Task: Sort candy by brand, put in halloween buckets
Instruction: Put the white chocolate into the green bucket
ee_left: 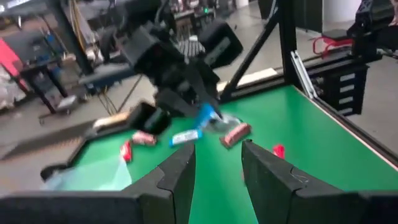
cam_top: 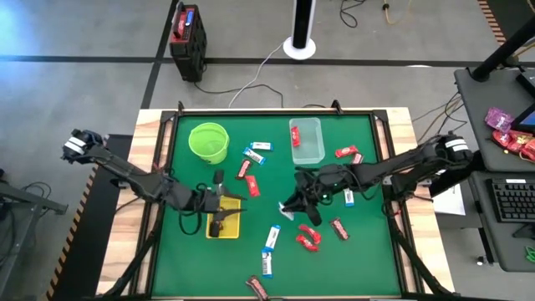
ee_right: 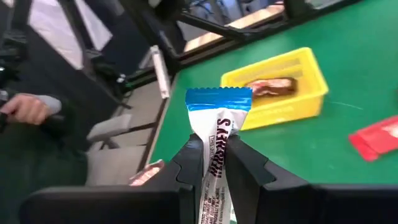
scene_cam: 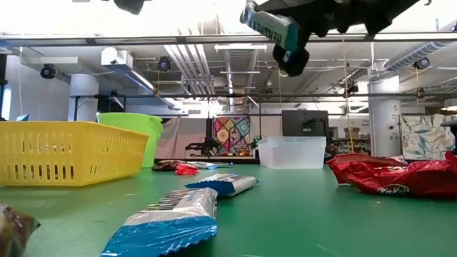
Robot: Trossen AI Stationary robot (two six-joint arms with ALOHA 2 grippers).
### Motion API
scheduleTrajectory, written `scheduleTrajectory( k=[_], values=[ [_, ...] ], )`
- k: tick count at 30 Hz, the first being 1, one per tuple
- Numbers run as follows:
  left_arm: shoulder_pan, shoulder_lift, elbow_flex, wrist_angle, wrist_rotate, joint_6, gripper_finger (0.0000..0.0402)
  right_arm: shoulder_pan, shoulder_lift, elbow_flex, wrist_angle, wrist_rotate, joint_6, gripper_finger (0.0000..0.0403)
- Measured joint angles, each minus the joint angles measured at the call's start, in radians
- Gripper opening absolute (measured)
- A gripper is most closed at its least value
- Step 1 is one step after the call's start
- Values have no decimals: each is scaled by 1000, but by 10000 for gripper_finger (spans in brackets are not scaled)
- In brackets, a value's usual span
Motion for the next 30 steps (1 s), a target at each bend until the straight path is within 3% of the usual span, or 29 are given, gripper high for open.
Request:
scheduleTrajectory(
  k=[7, 17, 25, 30],
  values=[
    [110, 118, 61, 15, 265, 8, 116, 0, 78, 0, 146, -74, 5, 49],
    [192, 316, 196, 21, 336, 73, 116, 0, 87, 0, 194, -100, 3, 49],
    [219, 358, 232, 55, 486, 73, 116, 0, 85, 0, 195, -129, 3, 49],
    [219, 361, 237, 60, 516, 81, 107, 0, 85, 0, 201, -127, -1, 49]
  ],
)
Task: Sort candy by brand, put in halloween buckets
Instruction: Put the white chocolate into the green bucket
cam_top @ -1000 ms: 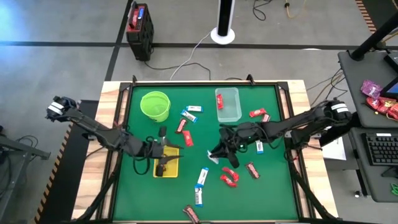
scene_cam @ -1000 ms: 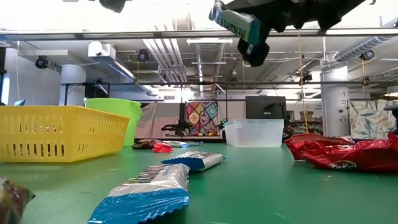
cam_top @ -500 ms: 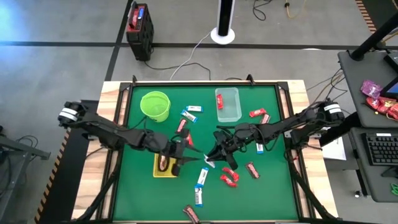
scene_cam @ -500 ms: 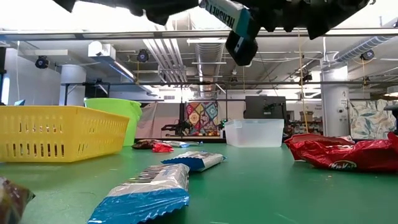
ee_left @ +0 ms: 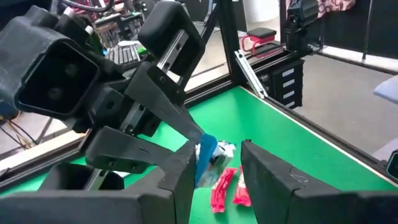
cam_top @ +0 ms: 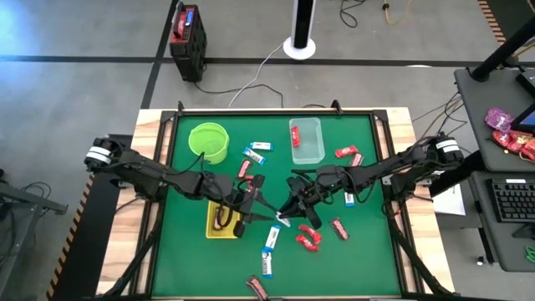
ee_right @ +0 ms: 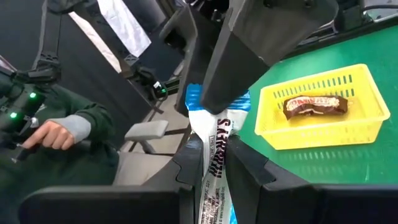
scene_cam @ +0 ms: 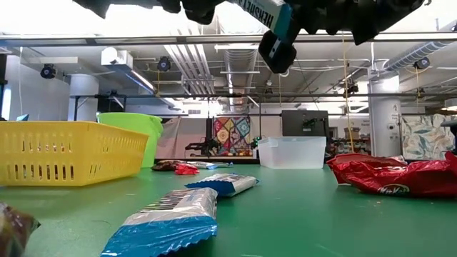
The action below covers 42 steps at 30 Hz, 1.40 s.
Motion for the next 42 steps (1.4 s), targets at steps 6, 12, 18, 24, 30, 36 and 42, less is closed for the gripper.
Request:
scheduleTrajectory(
  k=[6, 12, 18, 24, 30, 36, 42],
  values=[
    [1, 0, 0, 1, 0, 10, 29, 0, 0, 0, 6, 0, -4, 49],
    [8, -2, 0, -19, -1, 3, 3, 0, 0, 0, 1, -2, 26, 57],
    [48, -51, -1, -170, 22, 30, 0, -44, -1, 0, 13, 9, 45, 118],
    [172, -183, 2, -408, 79, 35, 0, -135, -5, 1, 0, -30, 68, 178],
    [294, -331, 2, -627, 62, 18, 0, -242, -5, 1, -88, -48, 64, 209],
    [300, -388, -46, -663, 65, 20, 0, -223, 30, 1, -171, 94, -214, 211],
    [300, -418, -77, -586, -6, -20, 0, -192, 111, 40, -170, 240, -307, 213]
  ],
)
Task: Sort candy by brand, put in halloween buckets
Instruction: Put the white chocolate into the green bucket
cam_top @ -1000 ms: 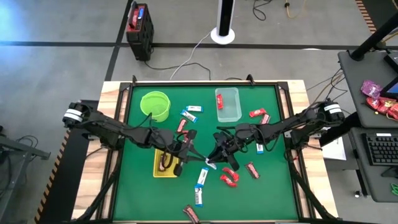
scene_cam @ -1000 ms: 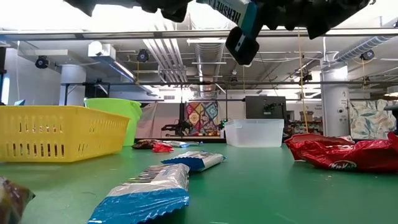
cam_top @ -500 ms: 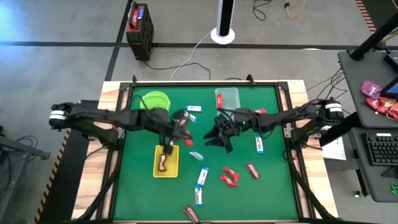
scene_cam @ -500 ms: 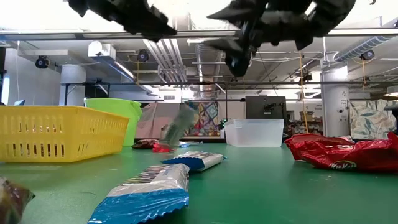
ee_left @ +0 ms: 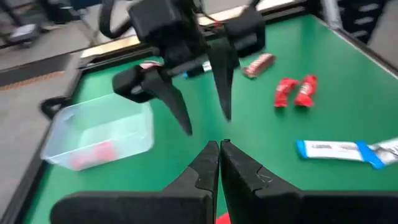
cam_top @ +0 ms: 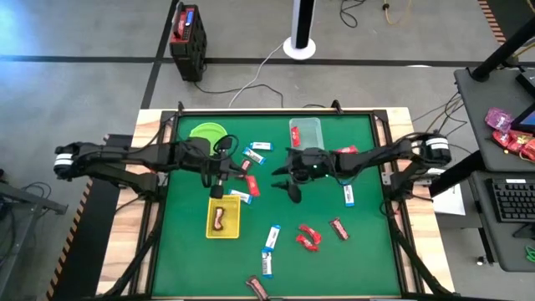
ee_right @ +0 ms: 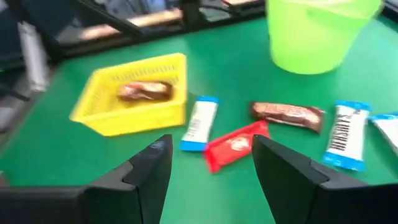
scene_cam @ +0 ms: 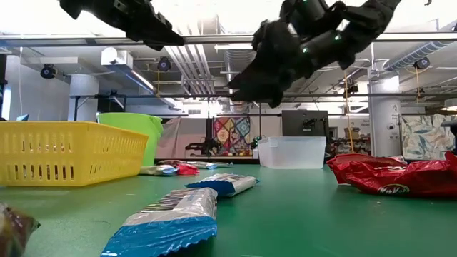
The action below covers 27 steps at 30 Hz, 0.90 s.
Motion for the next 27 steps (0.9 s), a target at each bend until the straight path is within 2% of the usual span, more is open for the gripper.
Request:
scheduleTrajectory(
  k=[6, 13, 16, 21, 27],
  values=[
    [-2, -16, -2, -3, -4, -56, 0, 73, 189, 132, -4, 70, -112, 212],
    [-3, -51, -2, -8, -4, -90, 0, 81, 377, 330, -53, 82, -130, 212],
    [-4, -78, -2, -17, -4, -102, 0, 81, 439, 413, -143, 85, -142, 212],
    [-4, -130, -2, -31, -5, -113, 0, 81, 524, 510, -185, 88, -144, 212],
    [-4, -174, -2, -38, -6, -121, 0, 81, 595, 612, -311, 140, -137, 212]
  ],
)
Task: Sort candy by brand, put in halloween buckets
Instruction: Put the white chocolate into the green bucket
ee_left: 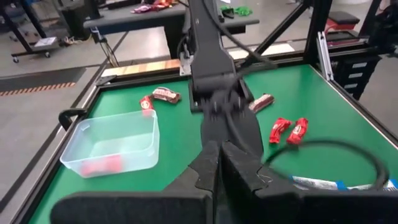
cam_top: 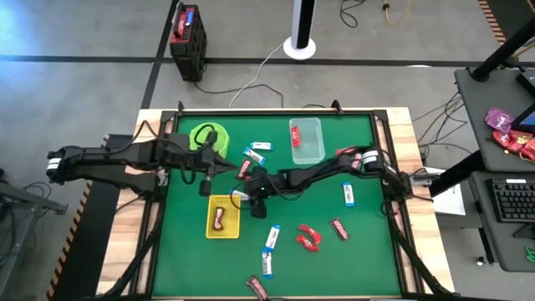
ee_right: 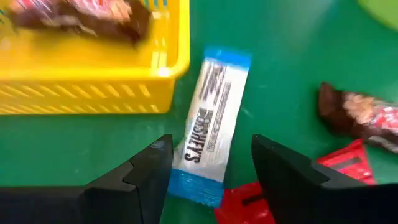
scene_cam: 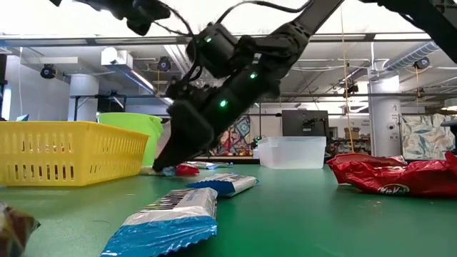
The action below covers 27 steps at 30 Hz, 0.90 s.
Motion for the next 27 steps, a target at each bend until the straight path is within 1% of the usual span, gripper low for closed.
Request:
scheduleTrajectory(
  k=[5, 8, 11, 17, 21, 24, 27],
  values=[
    [0, -5, 0, -11, 0, 0, 0, 0, 25, 50, -89, 22, -2, 208],
    [0, -5, -1, -12, 0, 0, 0, 0, 25, 53, -124, 29, -1, 192],
    [0, -3, -2, -12, 0, -1, 0, 1, 21, 51, -139, 28, -4, 156],
    [0, -2, -4, -12, 0, -8, 0, 1, 21, 54, -136, 17, -21, 65],
    [0, -2, -9, -13, 0, -15, 0, 1, 16, 54, -143, 19, -33, 18],
    [0, -1, -11, -12, 0, -19, 0, 0, -4, 52, -169, 24, -48, 9],
    [0, -1, -13, -12, 0, -19, 0, 0, -40, 49, -232, 29, -71, 8]
  ],
)
